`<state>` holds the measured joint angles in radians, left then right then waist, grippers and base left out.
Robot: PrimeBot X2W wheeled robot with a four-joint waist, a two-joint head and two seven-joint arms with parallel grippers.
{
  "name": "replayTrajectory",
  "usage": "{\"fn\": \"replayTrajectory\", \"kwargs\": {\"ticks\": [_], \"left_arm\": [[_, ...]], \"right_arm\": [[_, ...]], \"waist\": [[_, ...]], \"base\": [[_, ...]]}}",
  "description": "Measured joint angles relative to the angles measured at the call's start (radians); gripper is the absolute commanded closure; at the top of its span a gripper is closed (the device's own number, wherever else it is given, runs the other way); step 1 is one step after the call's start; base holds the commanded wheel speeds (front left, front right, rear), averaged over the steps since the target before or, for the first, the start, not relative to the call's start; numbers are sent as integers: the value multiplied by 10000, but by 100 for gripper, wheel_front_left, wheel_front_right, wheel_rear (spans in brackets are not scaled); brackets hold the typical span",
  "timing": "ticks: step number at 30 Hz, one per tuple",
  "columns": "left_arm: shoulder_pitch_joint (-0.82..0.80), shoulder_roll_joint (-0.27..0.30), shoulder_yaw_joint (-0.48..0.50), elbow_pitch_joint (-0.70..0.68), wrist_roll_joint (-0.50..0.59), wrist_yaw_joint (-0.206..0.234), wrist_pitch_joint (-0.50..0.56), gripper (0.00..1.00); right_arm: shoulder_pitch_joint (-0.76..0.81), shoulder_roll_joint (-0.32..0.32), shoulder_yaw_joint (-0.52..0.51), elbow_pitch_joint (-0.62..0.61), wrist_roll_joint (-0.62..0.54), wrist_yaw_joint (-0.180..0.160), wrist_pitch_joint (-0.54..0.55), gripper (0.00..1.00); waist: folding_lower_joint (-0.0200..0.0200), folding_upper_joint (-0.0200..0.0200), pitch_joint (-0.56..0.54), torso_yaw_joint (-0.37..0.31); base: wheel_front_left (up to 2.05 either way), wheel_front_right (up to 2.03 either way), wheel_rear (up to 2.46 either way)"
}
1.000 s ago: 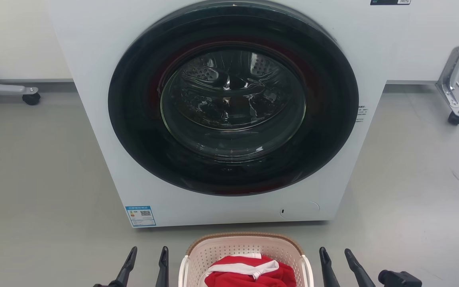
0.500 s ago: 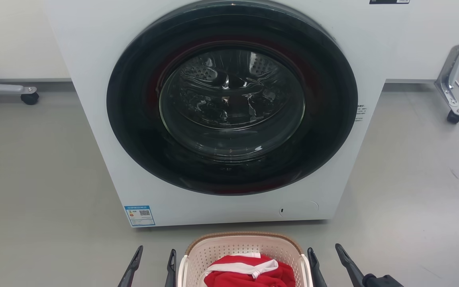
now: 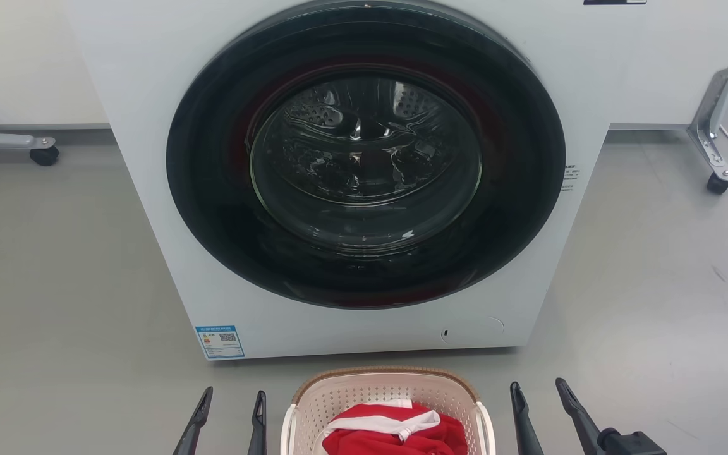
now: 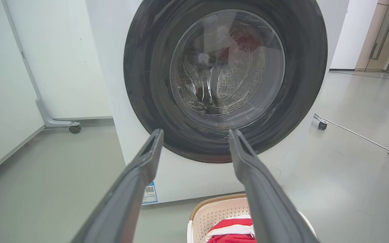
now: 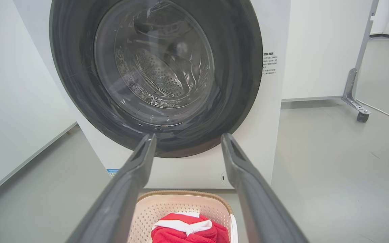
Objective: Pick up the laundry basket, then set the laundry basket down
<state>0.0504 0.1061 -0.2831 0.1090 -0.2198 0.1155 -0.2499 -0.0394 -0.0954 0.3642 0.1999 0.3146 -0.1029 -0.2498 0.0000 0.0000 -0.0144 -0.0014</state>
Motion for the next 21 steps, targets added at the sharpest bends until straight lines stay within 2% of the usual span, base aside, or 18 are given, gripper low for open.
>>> {"fn": "replayTrajectory", "kwargs": {"ticks": [16,21], "left_arm": [[2,-40,125,0,-2,0,0,0],[69,-48,209,-63,-2,0,0,0]], "right_arm": [[101,10,-180,-67,-77,-21,-23,0],[116,17,-194,-107,-142,65,-23,0]], "waist": [[0,0,22,-10],[0,0,68,-22]], "base": [[0,0,0],[0,0,0]]}}
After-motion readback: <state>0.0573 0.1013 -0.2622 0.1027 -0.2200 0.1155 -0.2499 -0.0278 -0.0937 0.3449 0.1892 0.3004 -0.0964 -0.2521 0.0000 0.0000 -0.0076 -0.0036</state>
